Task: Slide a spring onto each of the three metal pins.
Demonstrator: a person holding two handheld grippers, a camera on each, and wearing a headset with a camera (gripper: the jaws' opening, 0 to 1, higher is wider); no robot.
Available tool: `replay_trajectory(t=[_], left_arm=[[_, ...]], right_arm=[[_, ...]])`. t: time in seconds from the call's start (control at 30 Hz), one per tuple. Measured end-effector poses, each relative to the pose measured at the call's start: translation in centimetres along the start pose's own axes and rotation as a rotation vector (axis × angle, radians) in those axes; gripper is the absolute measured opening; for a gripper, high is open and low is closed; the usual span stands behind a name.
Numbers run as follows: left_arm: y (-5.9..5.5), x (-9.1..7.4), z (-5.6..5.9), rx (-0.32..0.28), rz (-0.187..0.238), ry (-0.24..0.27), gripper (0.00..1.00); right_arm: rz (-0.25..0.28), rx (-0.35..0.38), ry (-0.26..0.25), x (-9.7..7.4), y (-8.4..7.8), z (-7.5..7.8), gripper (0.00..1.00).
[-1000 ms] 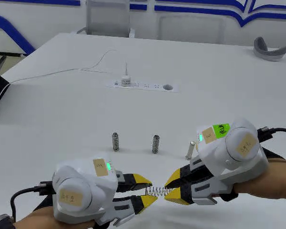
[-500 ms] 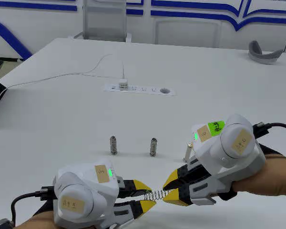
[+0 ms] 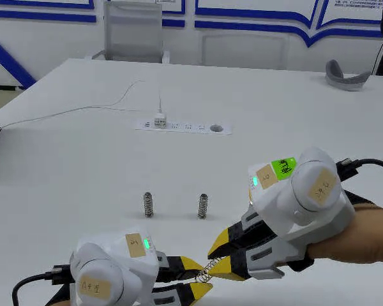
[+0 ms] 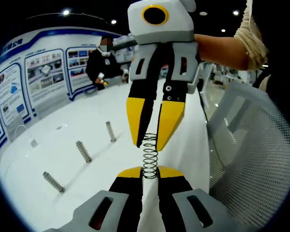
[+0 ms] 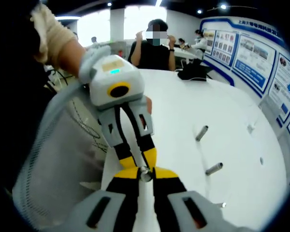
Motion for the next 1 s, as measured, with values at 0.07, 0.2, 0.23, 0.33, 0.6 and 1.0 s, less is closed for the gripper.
replay_trajectory(t=[0.07, 0.2, 0.23, 0.33, 0.6, 1.0], left_arm=[[0.0, 0.0, 0.0, -0.003, 0.003, 0.0, 0.1], [0.1, 0.0, -0.1, -0.029, 0.014, -0.001, 0.1], [0.1, -0.1, -0.1, -0.04, 0.018, -0.003, 0.1], [0.1, -0.1, -0.2, -0.052, 0.026, 0.0, 0.1], [0.1, -0.5, -0.7, -0.111, 0.071, 0.016, 0.1], [0.1, -0.6, -1.1, -0.143, 0.091, 0.029, 0.1]], right_arm=[[0.009, -0.002, 0.001, 0.1, 0.3, 0.0, 0.12], [0.024, -0.003, -0.004, 0.3, 0.7, 0.0, 0.12], [0.03, -0.004, -0.007, 0.3, 0.8, 0.0, 0.12], [0.044, -0.006, -0.012, 0.5, 1.1, -0.1, 0.12], [0.07, -0.019, -0.03, 0.8, 1.4, 0.1, 0.16], [0.104, 0.013, -0.08, 0.5, 0.9, 0.6, 0.14]])
Point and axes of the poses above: the centre of the closed fingertips' face, and the gripper's own axes: x roughly forward along the fingers, z roughly to its right, y roughly out of its top, the point moved 9 cm from there along -x, roughly backward along the fingers, and after that the axes turned 4 degrees about -y, right-handed, at the moved point
